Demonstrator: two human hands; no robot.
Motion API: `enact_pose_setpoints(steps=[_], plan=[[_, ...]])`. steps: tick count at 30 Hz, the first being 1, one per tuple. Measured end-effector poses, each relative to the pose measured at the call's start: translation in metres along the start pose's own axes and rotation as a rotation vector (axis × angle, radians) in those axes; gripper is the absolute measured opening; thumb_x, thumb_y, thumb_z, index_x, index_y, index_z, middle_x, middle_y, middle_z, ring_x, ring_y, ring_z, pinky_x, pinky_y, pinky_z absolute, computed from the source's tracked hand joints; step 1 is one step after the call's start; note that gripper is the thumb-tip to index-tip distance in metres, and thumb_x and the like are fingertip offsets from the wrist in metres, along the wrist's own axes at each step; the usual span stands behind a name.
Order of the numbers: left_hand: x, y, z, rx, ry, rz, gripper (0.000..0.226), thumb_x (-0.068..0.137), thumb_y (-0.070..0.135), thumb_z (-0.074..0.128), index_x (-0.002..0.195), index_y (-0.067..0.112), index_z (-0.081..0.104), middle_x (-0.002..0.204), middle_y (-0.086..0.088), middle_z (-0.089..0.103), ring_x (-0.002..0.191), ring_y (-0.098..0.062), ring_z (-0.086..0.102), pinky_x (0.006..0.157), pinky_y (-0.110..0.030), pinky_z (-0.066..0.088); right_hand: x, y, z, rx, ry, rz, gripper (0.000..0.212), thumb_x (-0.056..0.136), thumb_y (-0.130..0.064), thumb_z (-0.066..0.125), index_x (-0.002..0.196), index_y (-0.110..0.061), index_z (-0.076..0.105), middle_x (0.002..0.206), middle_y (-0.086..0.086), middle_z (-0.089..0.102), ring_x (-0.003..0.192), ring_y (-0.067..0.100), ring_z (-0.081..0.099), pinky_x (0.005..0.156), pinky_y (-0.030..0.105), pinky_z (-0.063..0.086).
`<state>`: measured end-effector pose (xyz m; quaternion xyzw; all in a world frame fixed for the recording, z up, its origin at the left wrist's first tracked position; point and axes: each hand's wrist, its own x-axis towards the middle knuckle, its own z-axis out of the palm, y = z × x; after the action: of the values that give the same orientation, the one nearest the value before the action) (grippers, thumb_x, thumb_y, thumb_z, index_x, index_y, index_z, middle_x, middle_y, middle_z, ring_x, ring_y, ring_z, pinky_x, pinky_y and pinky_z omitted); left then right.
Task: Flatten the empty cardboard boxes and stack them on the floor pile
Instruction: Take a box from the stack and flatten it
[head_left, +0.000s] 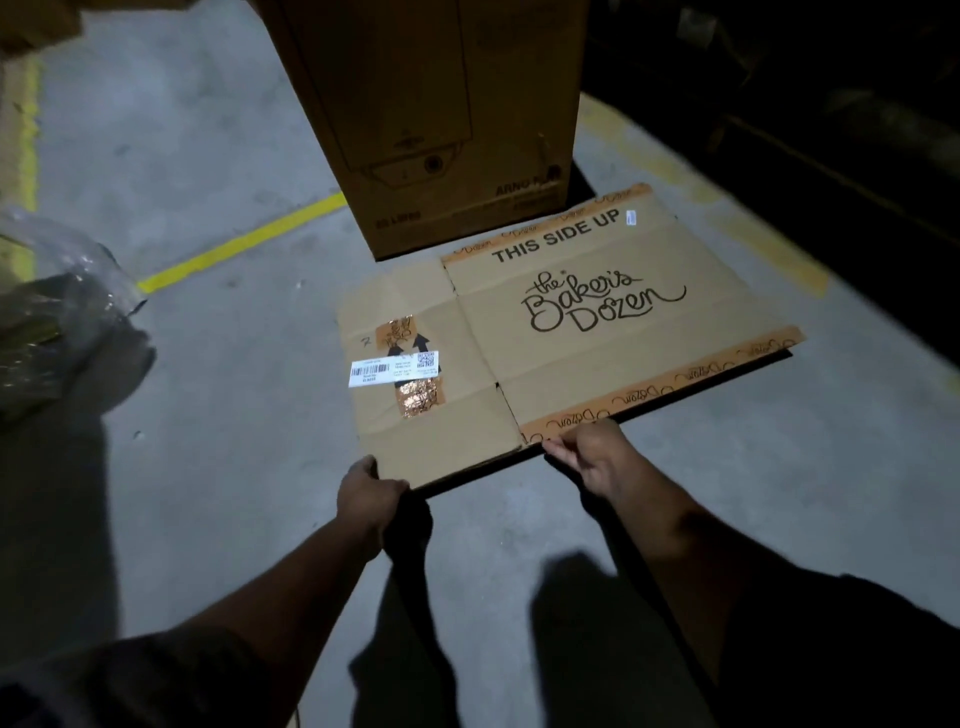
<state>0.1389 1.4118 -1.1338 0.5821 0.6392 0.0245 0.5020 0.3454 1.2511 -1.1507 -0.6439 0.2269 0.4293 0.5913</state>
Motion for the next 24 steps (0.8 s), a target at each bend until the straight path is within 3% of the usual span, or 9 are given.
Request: enact_pose_setpoints(steps=[3, 6, 8, 10, 12, 14, 16, 20, 24], plan=[[-0.006, -0.002, 0.005, -0.072, -0.060, -0.060, 0.034, 0.091, -0.006, 0.065, 0.121, 0.007, 0.057, 0.124, -0.007, 0.062, 0.107, -0.028, 0.064, 0.085, -0.035, 0.056, -0.002, -0.002, -0.004, -0.014, 0.007, 0.004, 0.032, 0.093, 0.018, 0.047, 0.125, 0.020, 0.050, 0.130, 0.032, 0.052, 0.116, 0.035, 0.060, 0.104, 0.043, 0.050], [-0.013, -0.003, 0.014, -0.082, -0.095, -0.017, 0.071, 0.091, -0.008, 0.065, 0.153, 0.005, 0.034, 0.145, -0.012, 0.054, 0.129, -0.028, 0.056, 0.108, -0.043, 0.047, -0.005, -0.002, -0.008, -0.040, 0.025, -0.018, 0.023, 0.094, 0.015, 0.046, 0.116, 0.015, 0.055, 0.118, 0.026, 0.058, 0.116, 0.032, 0.060, 0.106, 0.051, 0.046], [-0.026, 0.004, 0.021, -0.048, -0.114, 0.059, 0.069, 0.092, -0.007, 0.064, 0.153, 0.006, 0.035, 0.147, -0.013, 0.051, 0.132, -0.026, 0.053, 0.110, -0.041, 0.046, -0.013, -0.002, -0.009, -0.075, 0.006, -0.037, 0.014, 0.094, 0.012, 0.046, 0.100, 0.004, 0.055, 0.087, 0.012, 0.055, 0.079, 0.019, 0.060, 0.080, 0.034, 0.059], [-0.042, 0.014, 0.029, -0.001, -0.125, 0.161, 0.063, 0.094, -0.005, 0.063, 0.151, 0.006, 0.039, 0.148, -0.011, 0.049, 0.133, -0.023, 0.051, 0.105, -0.032, 0.045, -0.026, -0.005, -0.008, -0.162, -0.016, -0.080, 0.014, 0.095, 0.005, 0.048, 0.100, -0.005, 0.055, 0.082, 0.009, 0.054, 0.062, 0.015, 0.054, 0.054, 0.025, 0.047], [-0.061, 0.028, 0.036, 0.068, -0.130, 0.287, 0.059, 0.094, 0.002, 0.065, 0.149, 0.010, 0.043, 0.148, -0.007, 0.050, 0.132, -0.020, 0.050, 0.102, -0.029, 0.044, -0.043, -0.009, -0.009, -0.301, 0.009, -0.205, 0.038, 0.098, -0.004, 0.053, 0.135, -0.008, 0.050, 0.118, 0.010, 0.060, 0.100, 0.023, 0.064, 0.084, 0.032, 0.053], [-0.077, 0.041, 0.043, 0.144, -0.141, 0.400, 0.059, 0.093, 0.010, 0.070, 0.147, 0.014, 0.046, 0.146, -0.004, 0.053, 0.131, -0.019, 0.051, 0.107, -0.036, 0.046, -0.066, -0.016, -0.011, -0.394, 0.068, -0.325, 0.054, 0.100, -0.010, 0.054, 0.151, -0.010, 0.036, 0.146, 0.008, 0.048, 0.130, 0.025, 0.051, 0.101, 0.030, 0.041], [-0.096, 0.056, 0.049, 0.192, -0.142, 0.472, 0.057, 0.092, 0.013, 0.071, 0.145, 0.017, 0.049, 0.142, -0.002, 0.057, 0.128, -0.017, 0.053, 0.104, -0.033, 0.048, -0.090, -0.023, -0.016, -0.411, 0.114, -0.426, 0.052, 0.101, -0.013, 0.054, 0.150, -0.013, 0.037, 0.149, 0.008, 0.047, 0.130, 0.021, 0.050, 0.095, 0.026, 0.039], [-0.143, 0.085, 0.055, 0.225, -0.170, 0.579, 0.049, 0.096, 0.012, 0.066, 0.142, 0.017, 0.052, 0.133, 0.000, 0.061, 0.113, -0.011, 0.058, 0.066, -0.004, 0.049, -0.141, -0.037, -0.035, -0.406, 0.180, -0.539, 0.044, 0.101, -0.015, 0.055, 0.144, -0.017, 0.044, 0.140, 0.003, 0.051, 0.111, 0.011, 0.052, 0.089, 0.024, 0.042], [-0.198, 0.111, 0.051, 0.182, -0.188, 0.684, 0.043, 0.095, 0.014, 0.066, 0.137, 0.018, 0.058, 0.124, 0.002, 0.066, 0.111, -0.010, 0.061, 0.095, -0.031, 0.055, -0.200, -0.057, -0.065, -0.405, 0.260, -0.653, 0.037, 0.100, -0.014, 0.054, 0.137, -0.016, 0.050, 0.133, 0.003, 0.053, 0.104, 0.010, 0.053, 0.090, 0.029, 0.048]])
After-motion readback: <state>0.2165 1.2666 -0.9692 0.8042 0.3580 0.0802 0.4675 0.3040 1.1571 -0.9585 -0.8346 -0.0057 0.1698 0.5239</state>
